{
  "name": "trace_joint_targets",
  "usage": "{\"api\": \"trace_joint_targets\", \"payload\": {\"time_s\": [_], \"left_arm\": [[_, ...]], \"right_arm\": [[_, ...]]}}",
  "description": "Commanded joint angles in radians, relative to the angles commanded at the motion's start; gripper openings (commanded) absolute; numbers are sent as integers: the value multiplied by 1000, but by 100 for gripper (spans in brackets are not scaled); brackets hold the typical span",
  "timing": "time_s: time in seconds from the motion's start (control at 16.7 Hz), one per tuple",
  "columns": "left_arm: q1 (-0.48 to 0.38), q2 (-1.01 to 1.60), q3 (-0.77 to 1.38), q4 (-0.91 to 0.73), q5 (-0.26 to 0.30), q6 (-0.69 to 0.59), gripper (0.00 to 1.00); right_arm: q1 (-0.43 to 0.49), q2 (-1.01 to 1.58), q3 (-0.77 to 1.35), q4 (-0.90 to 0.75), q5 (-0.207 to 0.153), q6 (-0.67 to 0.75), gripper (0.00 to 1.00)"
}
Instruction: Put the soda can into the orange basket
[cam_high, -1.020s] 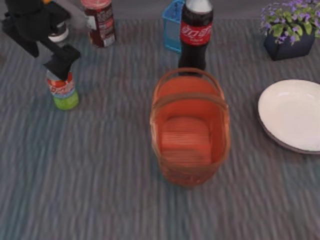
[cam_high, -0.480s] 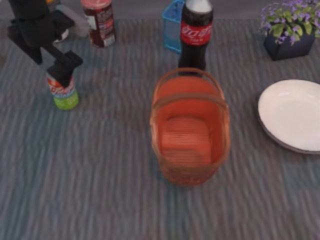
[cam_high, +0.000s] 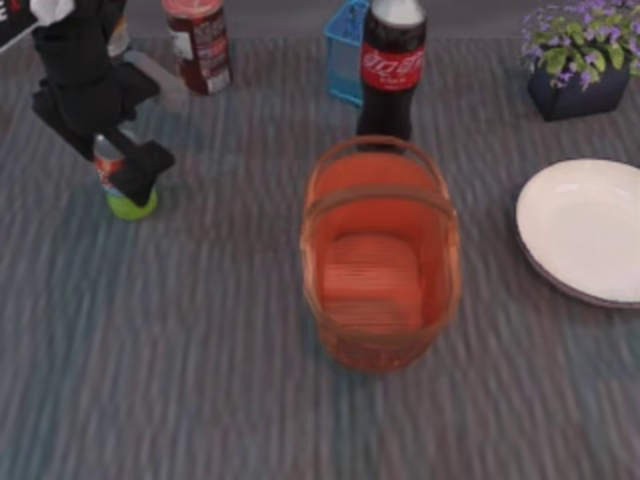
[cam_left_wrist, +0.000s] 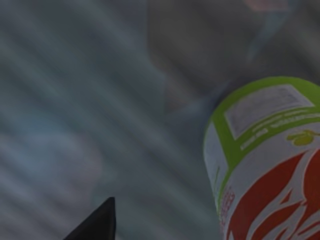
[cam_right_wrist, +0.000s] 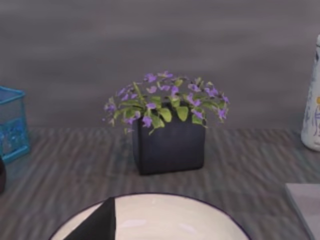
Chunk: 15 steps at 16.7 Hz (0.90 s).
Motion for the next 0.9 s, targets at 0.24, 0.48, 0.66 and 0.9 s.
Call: {"api": "trace_joint_targets", "payload": {"time_s": [0.24, 0.48, 0.66, 0.9], "left_arm": [[0, 0, 0, 0, 0, 0, 92], [0, 0, 0, 0, 0, 0, 62], [0, 0, 0, 0, 0, 0, 40], [0, 0, 0, 0, 0, 0, 10]], "right_arm": [[0, 0, 0, 0, 0, 0, 100], [0, 0, 0, 0, 0, 0, 100], [0, 0, 0, 0, 0, 0, 100], [0, 0, 0, 0, 0, 0, 100]]}}
